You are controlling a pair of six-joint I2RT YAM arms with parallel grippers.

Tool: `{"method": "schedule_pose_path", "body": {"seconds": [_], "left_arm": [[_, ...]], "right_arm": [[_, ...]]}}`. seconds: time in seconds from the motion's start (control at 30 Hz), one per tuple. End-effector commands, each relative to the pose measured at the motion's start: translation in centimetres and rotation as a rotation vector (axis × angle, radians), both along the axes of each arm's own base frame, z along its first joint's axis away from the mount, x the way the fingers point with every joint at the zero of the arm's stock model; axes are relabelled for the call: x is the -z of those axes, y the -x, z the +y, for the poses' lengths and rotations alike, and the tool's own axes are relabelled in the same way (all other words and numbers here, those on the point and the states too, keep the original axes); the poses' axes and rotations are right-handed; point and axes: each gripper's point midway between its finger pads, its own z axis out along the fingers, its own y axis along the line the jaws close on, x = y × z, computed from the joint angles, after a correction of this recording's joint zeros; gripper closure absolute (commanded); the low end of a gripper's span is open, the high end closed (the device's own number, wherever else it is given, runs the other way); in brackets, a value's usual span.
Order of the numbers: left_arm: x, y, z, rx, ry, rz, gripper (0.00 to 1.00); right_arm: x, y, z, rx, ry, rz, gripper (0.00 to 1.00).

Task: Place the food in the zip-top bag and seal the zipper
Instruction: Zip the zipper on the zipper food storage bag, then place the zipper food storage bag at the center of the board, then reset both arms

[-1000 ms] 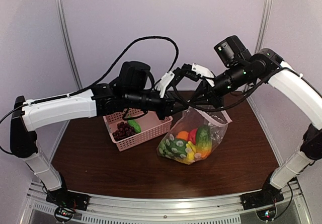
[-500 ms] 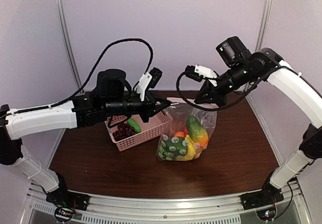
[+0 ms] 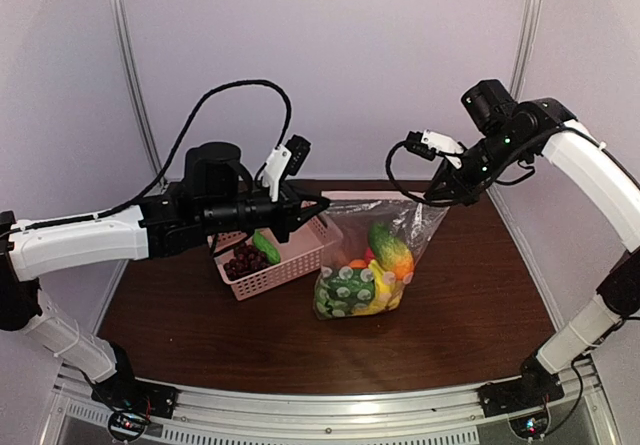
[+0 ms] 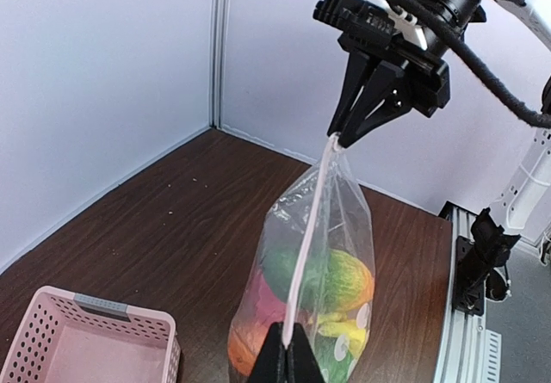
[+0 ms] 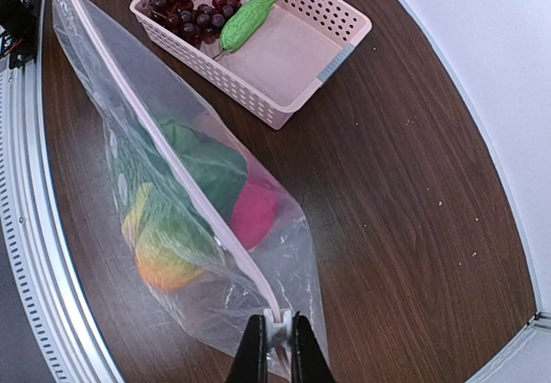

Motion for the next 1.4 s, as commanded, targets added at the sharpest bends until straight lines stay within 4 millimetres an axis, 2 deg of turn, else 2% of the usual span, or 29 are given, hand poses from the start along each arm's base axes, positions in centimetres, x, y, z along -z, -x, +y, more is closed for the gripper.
{"method": "schedule_pose_path", "body": {"seconds": [0.0, 0.4, 0.53, 0.57, 0.63, 0.7, 0.77, 0.87, 0.97, 1.1, 1.13, 1.2, 1.27, 1.3, 1.33, 1.37], "left_arm": [[-0.9, -1.3, 0.7, -0.052, 0.039, -0.015, 1.0], [0.0, -2.6, 1.2, -0.085, 0.036, 0.017, 1.0], [0.4, -2.6, 0.8, -0.07, 0.031, 0.034, 1.0], [0.5, -2.7, 0.7, -0.069, 0.03, 0.043, 0.89], [0.9, -3.1, 0.5, -0.086, 0.016, 0.068, 0.67], [1.4, -3.8, 0.5, -0.12, -0.006, 0.088, 0.52], [1.3, -4.5, 0.8, -0.163, -0.022, 0.092, 0.41], [0.2, -4.7, 1.6, -0.2, -0.011, 0.073, 0.32], [-0.2, -4.2, 2.6, -0.214, -0.019, 0.072, 0.23], [-1.6, -3.4, 3.5, -0.206, 0.008, 0.057, 0.13], [-1.8, -3.2, 3.7, -0.207, 0.005, 0.055, 0.08], [-2.1, -3.2, 4.3, -0.227, -0.009, 0.047, 0.05], [-2.4, -3.6, 5.6, -0.286, -0.033, 0.033, 0.02], [-2.5, -3.9, 6.4, -0.319, -0.047, 0.023, 0.02], [-2.5, -4.3, 7.5, -0.375, -0.069, 0.016, 0.02], [-2.4, -4.7, 8.7, -0.433, -0.097, 0.004, 0.02]], "right_arm": [[0.3, -0.2, -4.9, 0.108, 0.126, -0.025, 1.0], [1.1, -0.5, -7.1, 0.149, 0.159, -0.022, 1.0], [0.9, -0.2, -6.4, 0.13, 0.12, -0.01, 1.0], [0.6, -0.1, -5.9, 0.12, 0.088, -0.007, 0.99], [-0.2, -0.3, -4.8, 0.112, 0.016, -0.009, 0.89], [-0.7, -0.7, -3.9, 0.117, -0.041, -0.009, 0.79], [-1.1, -1.5, -3.5, 0.137, -0.068, -0.014, 0.69], [-2.2, -2.1, -3.4, 0.155, -0.11, -0.016, 0.62], [-4.2, -2.0, -3.9, 0.171, -0.187, -0.034, 0.58], [-6.2, -2.5, -5.9, 0.247, -0.268, -0.093, 0.52], [-6.6, -2.9, -6.5, 0.283, -0.288, -0.114, 0.5], [-7.5, -4.1, -8.4, 0.38, -0.337, -0.171, 0.45], [-8.6, -5.1, -10.9, 0.488, -0.39, -0.233, 0.3], [-9.2, -5.5, -12.4, 0.554, -0.417, -0.266, 0.13], [-10.0, -5.8, -14.1, 0.627, -0.438, -0.31, 0.03], [-10.5, -6.0, -15.6, 0.704, -0.458, -0.345, 0.01]]}}
